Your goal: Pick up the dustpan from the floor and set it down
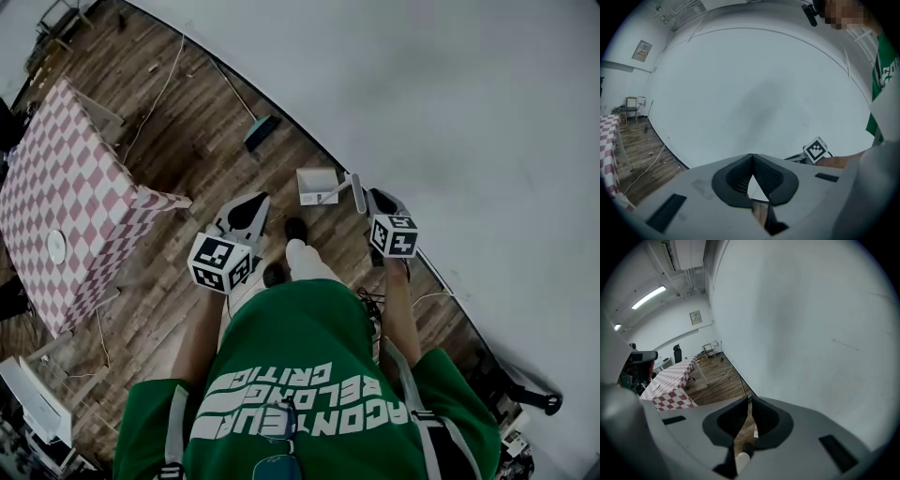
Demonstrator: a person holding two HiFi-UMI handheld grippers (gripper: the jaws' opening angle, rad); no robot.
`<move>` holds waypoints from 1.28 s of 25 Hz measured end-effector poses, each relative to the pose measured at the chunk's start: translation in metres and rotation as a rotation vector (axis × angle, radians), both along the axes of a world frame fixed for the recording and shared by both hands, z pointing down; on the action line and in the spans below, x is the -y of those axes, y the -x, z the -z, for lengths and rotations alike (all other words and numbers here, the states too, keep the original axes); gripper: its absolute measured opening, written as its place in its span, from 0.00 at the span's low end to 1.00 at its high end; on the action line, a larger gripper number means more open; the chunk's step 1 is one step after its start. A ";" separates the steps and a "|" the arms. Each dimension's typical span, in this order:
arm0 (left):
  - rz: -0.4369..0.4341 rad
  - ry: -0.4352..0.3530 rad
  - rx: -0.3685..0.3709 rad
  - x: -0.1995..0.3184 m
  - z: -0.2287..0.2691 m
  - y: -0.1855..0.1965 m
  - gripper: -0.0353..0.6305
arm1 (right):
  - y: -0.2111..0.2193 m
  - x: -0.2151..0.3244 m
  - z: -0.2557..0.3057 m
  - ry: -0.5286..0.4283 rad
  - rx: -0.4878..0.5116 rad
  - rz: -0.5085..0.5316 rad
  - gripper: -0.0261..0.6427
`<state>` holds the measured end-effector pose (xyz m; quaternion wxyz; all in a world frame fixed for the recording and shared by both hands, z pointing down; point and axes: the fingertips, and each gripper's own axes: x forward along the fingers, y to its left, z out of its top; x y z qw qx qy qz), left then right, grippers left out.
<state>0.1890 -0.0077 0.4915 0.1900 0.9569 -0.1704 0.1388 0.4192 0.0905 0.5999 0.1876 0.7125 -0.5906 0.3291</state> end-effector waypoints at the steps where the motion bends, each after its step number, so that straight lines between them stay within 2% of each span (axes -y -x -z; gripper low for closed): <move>1: 0.002 0.002 0.005 0.003 -0.002 -0.002 0.04 | -0.003 0.003 -0.008 0.019 0.000 0.003 0.06; 5: 0.025 0.017 0.023 0.010 -0.008 -0.006 0.04 | -0.006 0.014 -0.044 0.106 0.036 0.045 0.24; 11: 0.033 0.028 0.036 0.022 -0.016 -0.020 0.04 | -0.021 0.030 -0.097 0.268 0.038 0.054 0.33; 16: 0.041 0.035 0.049 0.030 -0.020 -0.031 0.05 | -0.029 0.045 -0.142 0.439 0.055 0.063 0.35; 21: 0.060 0.045 0.060 0.040 -0.027 -0.036 0.04 | -0.033 0.058 -0.187 0.568 0.060 0.094 0.35; 28: 0.095 0.063 0.076 0.058 -0.035 -0.037 0.04 | -0.037 0.064 -0.234 0.713 0.078 0.103 0.35; 32: 0.117 0.072 0.083 0.064 -0.037 -0.038 0.04 | -0.041 0.069 -0.242 0.719 0.109 0.080 0.35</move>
